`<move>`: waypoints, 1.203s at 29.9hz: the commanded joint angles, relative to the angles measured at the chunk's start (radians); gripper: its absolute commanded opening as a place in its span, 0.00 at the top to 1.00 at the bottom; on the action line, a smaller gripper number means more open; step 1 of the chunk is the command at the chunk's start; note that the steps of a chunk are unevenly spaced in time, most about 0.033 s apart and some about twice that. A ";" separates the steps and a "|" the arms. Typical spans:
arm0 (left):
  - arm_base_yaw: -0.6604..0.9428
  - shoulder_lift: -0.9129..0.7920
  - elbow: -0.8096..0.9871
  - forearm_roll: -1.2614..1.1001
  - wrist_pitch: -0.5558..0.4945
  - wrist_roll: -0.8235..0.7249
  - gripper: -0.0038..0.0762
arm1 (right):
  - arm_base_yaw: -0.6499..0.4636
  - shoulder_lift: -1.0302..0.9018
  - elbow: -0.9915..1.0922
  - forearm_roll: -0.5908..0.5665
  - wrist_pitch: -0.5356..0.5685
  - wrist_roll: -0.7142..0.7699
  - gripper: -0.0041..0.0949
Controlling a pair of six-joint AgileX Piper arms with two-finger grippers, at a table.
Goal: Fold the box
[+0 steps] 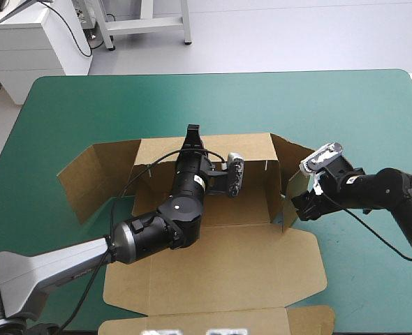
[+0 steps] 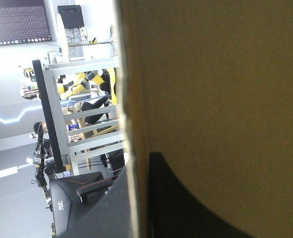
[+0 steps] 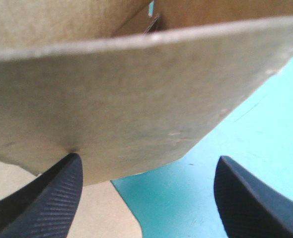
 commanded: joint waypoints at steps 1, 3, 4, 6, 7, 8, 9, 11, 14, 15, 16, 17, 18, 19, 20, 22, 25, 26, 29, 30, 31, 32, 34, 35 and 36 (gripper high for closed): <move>-0.006 -0.036 -0.022 0.040 0.011 0.000 0.96 | -0.012 0.005 -0.071 -0.012 -0.037 -0.004 0.30; -0.006 -0.036 -0.022 0.040 0.011 0.000 0.96 | -0.012 0.033 -0.094 -0.016 -0.004 -0.024 0.30; -0.006 -0.036 -0.022 0.038 0.011 0.000 0.96 | -0.012 0.047 -0.104 -0.009 0.008 -0.041 0.30; -0.006 -0.036 -0.022 0.038 0.013 0.000 0.96 | -0.012 0.070 -0.111 0.027 0.015 -0.089 0.30; -0.006 -0.036 -0.022 0.038 0.016 0.000 0.96 | -0.012 0.081 -0.111 0.061 0.015 -0.131 0.30; -0.006 -0.036 -0.022 0.038 0.016 0.000 0.96 | -0.012 0.091 -0.111 0.091 0.016 -0.171 0.30; -0.006 -0.036 -0.022 0.038 0.016 0.000 0.96 | -0.012 0.098 -0.111 0.130 0.026 -0.217 0.30; -0.006 -0.036 -0.022 0.038 0.018 0.000 0.96 | -0.012 0.106 -0.111 0.207 0.058 -0.281 0.30; -0.006 -0.036 -0.022 0.038 0.033 0.000 0.96 | -0.012 0.106 -0.111 0.289 0.120 -0.313 0.30; -0.006 -0.036 -0.022 0.038 0.036 0.000 0.96 | -0.012 0.104 -0.111 0.303 0.137 -0.312 0.30; -0.006 -0.036 -0.022 0.038 0.040 0.000 0.96 | -0.012 0.101 -0.106 0.318 0.152 -0.312 0.30; -0.006 -0.036 -0.022 0.038 0.042 0.000 0.96 | -0.012 0.097 -0.099 0.327 0.159 -0.312 0.30; -0.006 -0.036 -0.022 0.038 0.047 0.000 0.96 | -0.012 0.092 -0.090 0.332 0.161 -0.310 0.30; -0.006 -0.036 -0.022 0.038 0.051 0.000 0.96 | -0.012 0.083 -0.076 0.343 0.147 -0.301 0.30; -0.006 -0.036 -0.022 0.038 0.051 0.000 0.96 | -0.012 0.074 -0.058 0.354 0.126 -0.295 0.30; -0.006 -0.036 -0.022 0.038 0.053 0.000 0.96 | -0.007 0.054 -0.020 0.375 0.069 -0.290 0.30; -0.006 -0.036 -0.022 0.038 0.053 0.000 0.96 | -0.007 0.019 0.046 0.446 -0.024 -0.332 0.30; -0.006 -0.036 -0.022 0.038 0.053 0.000 0.96 | -0.007 0.006 0.067 0.480 -0.047 -0.363 0.30; -0.006 -0.036 -0.022 0.038 0.051 -0.001 0.96 | 0.001 -0.022 0.116 0.550 -0.110 -0.431 0.30; -0.006 -0.036 -0.022 0.038 0.049 -0.001 0.96 | 0.009 -0.029 0.124 0.552 -0.136 -0.434 0.30; -0.006 -0.036 -0.022 0.038 0.045 -0.001 0.96 | 0.028 -0.029 0.129 0.555 -0.171 -0.434 0.30; -0.006 -0.036 -0.022 0.038 0.043 -0.001 0.96 | 0.043 -0.029 0.129 0.555 -0.189 -0.434 0.30; -0.006 -0.036 -0.022 0.038 0.041 -0.001 0.96 | 0.093 -0.028 0.129 0.560 -0.243 -0.434 0.30; -0.006 -0.036 -0.022 0.038 0.041 -0.001 0.96 | 0.121 -0.028 0.129 0.560 -0.269 -0.428 0.30; -0.006 -0.036 -0.022 0.038 0.041 -0.001 0.96 | 0.144 -0.028 0.129 0.560 -0.297 -0.419 0.30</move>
